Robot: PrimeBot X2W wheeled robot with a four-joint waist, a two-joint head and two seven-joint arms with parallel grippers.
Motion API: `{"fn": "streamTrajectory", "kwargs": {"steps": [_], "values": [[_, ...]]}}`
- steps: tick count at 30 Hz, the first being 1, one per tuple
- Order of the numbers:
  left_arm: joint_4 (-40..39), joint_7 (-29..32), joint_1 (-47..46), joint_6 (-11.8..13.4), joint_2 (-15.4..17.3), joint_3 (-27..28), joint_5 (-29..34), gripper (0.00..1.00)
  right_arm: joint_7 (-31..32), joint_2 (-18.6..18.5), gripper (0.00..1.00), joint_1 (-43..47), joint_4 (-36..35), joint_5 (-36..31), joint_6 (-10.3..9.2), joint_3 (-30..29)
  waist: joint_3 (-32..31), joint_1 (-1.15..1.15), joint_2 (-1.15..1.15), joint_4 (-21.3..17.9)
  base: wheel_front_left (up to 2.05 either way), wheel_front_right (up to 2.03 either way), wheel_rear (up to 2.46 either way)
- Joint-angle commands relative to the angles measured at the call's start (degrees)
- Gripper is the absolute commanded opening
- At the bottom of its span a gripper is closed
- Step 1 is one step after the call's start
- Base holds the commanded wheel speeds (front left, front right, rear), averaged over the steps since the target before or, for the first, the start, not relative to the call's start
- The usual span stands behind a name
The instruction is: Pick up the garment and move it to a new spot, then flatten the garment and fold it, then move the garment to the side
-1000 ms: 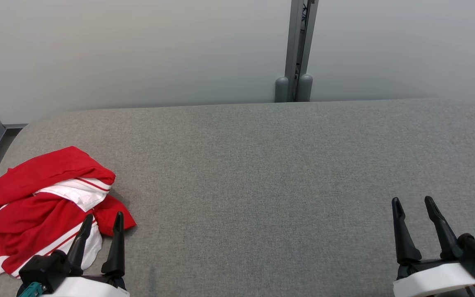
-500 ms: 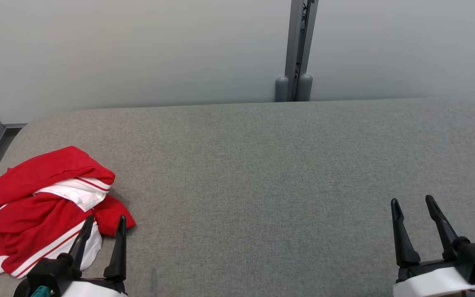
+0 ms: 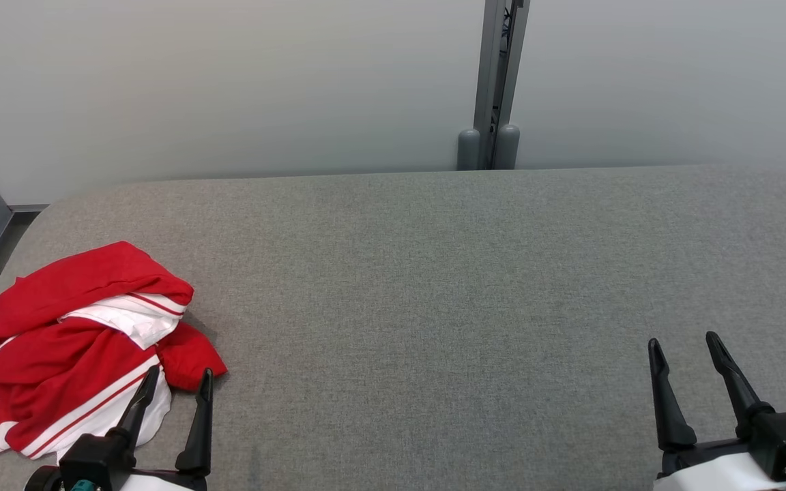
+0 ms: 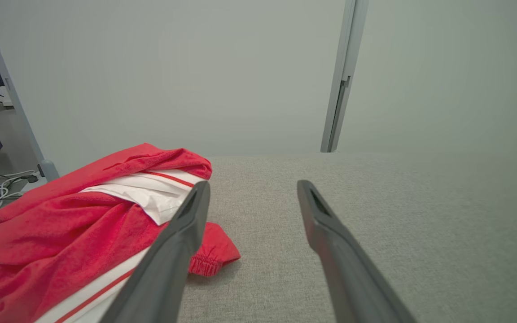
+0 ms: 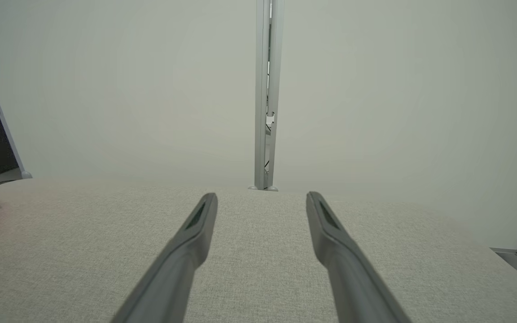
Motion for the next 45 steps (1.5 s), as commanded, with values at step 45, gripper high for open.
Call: {"fn": "streamTrajectory", "kwargs": {"steps": [45], "values": [[-0.23,-0.37,0.15,-0.01,0.04,0.74,-0.3,1.0,-0.45,-0.17,1.0,0.42,0.58,1.68,0.1,1.29,-0.24,0.0,0.0,4.97,0.0,0.0,0.0]]}}
